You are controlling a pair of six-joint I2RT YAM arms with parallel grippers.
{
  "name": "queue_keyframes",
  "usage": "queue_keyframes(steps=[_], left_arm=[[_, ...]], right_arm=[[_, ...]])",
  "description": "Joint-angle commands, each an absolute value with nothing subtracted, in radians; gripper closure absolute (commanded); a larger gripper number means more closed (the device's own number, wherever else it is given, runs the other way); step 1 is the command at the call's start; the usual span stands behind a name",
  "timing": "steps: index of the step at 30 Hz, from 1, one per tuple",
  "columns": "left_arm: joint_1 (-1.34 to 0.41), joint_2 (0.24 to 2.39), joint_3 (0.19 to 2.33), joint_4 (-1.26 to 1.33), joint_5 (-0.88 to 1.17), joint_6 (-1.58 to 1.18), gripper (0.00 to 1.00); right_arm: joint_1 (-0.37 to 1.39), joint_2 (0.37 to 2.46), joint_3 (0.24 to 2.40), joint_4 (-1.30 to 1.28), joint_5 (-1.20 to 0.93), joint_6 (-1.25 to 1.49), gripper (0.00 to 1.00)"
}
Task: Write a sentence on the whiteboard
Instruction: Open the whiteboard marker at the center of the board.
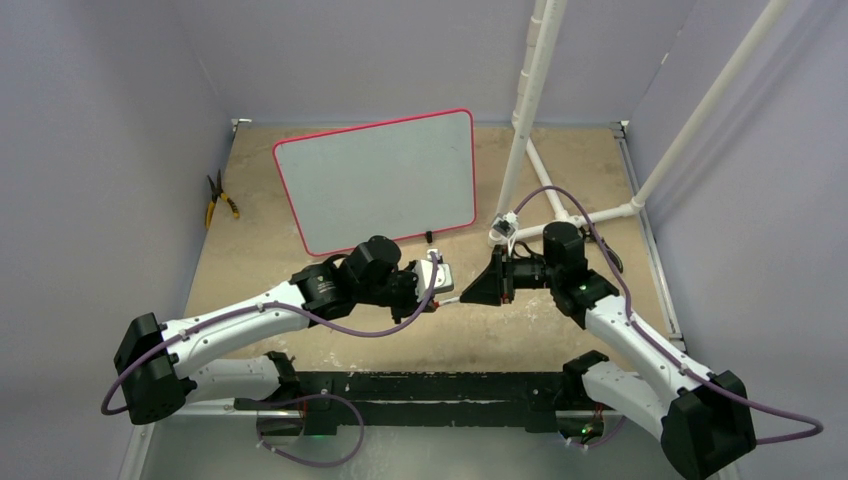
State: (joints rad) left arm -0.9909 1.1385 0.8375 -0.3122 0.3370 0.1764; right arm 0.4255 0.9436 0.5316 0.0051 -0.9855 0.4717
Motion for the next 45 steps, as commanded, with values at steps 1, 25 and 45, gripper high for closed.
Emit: queue_keyframes(steps=[1,25,45], left_arm=[[-0.994,1.115,0.838,-0.278,0.351,0.175,1.00],[-0.996,1.146,0.838,-0.252,0.384,0.152,0.62],[-1.009,1.069,0.761,-0.253,0.171,0.229,1.00]], right_arm=[[0.435,0.950,0.525,0.055,-0.984,0.477,0.83],[0.436,0.877,0.566,0.059,-1.114,0.496,1.00],[0.437,0.849,0.865,-0.439,-0.888,0.340,1.00]])
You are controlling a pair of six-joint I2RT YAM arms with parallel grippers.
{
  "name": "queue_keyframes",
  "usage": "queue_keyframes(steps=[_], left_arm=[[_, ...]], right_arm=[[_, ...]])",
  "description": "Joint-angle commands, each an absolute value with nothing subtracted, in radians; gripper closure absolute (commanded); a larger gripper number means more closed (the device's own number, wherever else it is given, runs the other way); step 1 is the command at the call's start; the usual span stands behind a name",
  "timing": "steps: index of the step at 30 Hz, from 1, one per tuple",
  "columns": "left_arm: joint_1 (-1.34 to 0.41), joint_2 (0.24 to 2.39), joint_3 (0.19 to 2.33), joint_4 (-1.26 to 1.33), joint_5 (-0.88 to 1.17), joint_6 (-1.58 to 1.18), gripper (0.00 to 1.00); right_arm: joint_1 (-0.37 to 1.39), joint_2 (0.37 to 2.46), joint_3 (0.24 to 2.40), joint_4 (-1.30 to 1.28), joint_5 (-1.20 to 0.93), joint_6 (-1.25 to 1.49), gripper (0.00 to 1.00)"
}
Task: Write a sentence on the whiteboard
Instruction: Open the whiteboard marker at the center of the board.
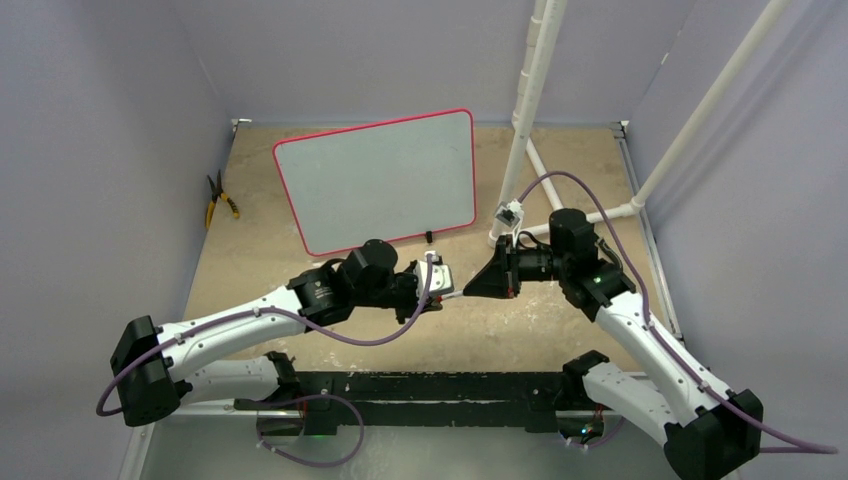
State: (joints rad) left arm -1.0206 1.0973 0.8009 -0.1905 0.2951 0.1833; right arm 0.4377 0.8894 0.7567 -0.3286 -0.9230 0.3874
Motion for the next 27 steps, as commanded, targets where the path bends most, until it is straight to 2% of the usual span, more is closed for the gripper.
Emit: queue_keyframes(steps=[1,16,20,27], left_arm=[[-1.008,1.061,0.755,-0.249,0.163,0.236,1.00],[-0.989,1.043,0.734,-0.236,0.139,0.237,1.00],[-0.974,1.042,0.751,-0.244,0.119,0.184,1.00],[-0.960,1.065,0.731,-0.161,0.064,-0.135,1.00]], right_arm=[[0.437,0.846,0.887,-0.460,-0.876,0.331,1.00],[0.436,0.809,1.027,-0.613,-0.760,0.259,1.00],[0.437,0.787,1.046,-0.640,-0.605,0.243,1.00],[0.437,0.712,0.981,-0.549,-0.274,0.286,1.00]])
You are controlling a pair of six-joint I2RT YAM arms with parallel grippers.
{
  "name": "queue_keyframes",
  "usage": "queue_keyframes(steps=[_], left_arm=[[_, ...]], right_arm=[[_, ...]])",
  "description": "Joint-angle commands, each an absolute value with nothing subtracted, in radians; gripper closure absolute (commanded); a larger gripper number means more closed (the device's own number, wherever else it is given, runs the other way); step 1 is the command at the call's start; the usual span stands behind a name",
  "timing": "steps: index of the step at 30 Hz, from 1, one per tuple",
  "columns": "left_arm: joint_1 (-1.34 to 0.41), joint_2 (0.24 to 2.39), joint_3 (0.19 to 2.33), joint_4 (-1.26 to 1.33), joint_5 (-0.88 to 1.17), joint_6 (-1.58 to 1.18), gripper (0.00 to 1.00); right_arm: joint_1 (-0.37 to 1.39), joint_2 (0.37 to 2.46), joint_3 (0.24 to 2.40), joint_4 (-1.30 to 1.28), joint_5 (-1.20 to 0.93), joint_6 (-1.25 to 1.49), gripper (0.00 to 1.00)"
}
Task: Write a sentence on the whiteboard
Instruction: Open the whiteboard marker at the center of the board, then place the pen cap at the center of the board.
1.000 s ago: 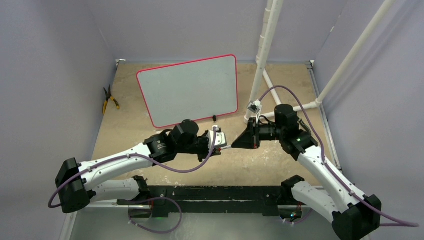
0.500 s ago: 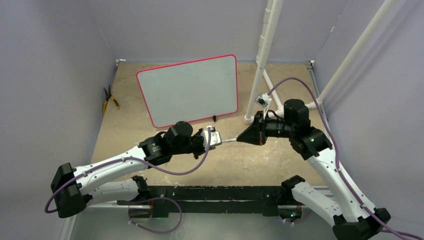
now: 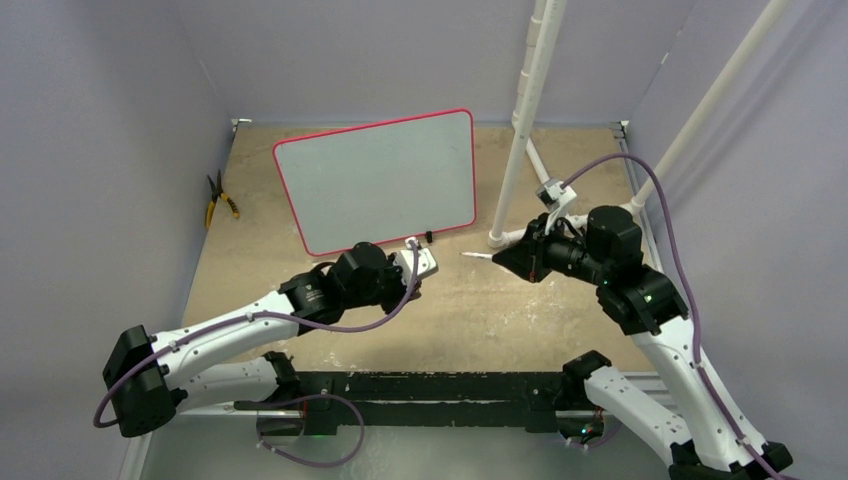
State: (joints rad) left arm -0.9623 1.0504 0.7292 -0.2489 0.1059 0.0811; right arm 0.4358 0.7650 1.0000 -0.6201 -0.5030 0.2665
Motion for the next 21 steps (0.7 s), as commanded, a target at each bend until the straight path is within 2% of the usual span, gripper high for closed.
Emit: queue_keyframes(steps=[1,7,11,21], left_arm=[[-0.962,1.079,0.718,-0.132,0.040,-0.182,1.00],[-1.044,1.244,0.659,0.174,-0.165,-0.379,1.00],[-1.080,1.434,0.704,0.350,-0.195,-0.484,1.00],[-1.189,1.850,0.961,0.426,-0.273,-0.575,1.00]], right_arm=[[0.436,0.690,0.957,-0.523,-0.232,0.299,1.00],[0.436,0.577,0.849,-0.346,-0.124,0.368,1.00],[0.437,0.532,0.815,-0.285,-0.113,0.403,1.00],[0.437,0.445,0.780,-0.319,0.045,0.444,1.00]])
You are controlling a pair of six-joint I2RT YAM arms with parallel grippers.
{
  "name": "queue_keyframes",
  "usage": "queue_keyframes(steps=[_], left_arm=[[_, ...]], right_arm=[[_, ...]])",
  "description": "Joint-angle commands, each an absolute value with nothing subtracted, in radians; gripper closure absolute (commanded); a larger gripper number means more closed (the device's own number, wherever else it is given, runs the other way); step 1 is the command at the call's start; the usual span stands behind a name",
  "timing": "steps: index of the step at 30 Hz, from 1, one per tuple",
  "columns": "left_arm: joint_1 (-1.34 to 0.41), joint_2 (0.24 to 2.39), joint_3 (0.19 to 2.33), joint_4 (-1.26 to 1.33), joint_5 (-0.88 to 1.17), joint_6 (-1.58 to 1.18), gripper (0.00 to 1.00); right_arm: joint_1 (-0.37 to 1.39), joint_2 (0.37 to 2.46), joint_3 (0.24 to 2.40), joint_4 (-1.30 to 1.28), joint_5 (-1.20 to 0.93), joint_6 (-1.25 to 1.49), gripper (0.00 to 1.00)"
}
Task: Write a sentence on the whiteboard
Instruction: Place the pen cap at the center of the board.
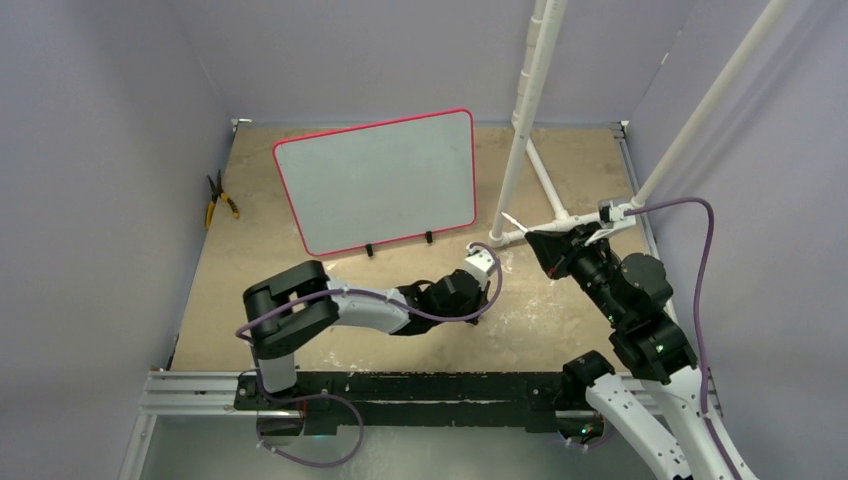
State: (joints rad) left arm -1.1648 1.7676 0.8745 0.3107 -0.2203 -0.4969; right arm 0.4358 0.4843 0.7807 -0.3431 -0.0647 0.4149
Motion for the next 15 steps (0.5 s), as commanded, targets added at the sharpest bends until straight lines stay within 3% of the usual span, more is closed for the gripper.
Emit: queue_keyframes(steps=[1,4,10,11,15], left_arm=[[-1.193,1.874,0.975,0.431,-0.286,-0.583,1.00],[-1.207,1.935,1.013,0.451,-0.313,-0.600,0.98],[-1.224,2.003,1.072,0.436,-0.345,-0.611,0.82],[-1.224,1.997,1.055,0.453,-0.356,-0.617,0.72],[-1.224,1.954,1.006,0.465,-0.394,-0.617,0.54]], right_arm=[[0.437,0.438,0.781,-0.326,0.062,0.446,1.00],[0.437,0.427,0.783,-0.340,0.082,0.449,1.00],[0.437,0.428,0.781,-0.336,0.094,0.455,1.00],[0.437,0.427,0.781,-0.335,0.102,0.456,1.00],[0.437,0.420,0.778,-0.330,0.109,0.459,1.00]])
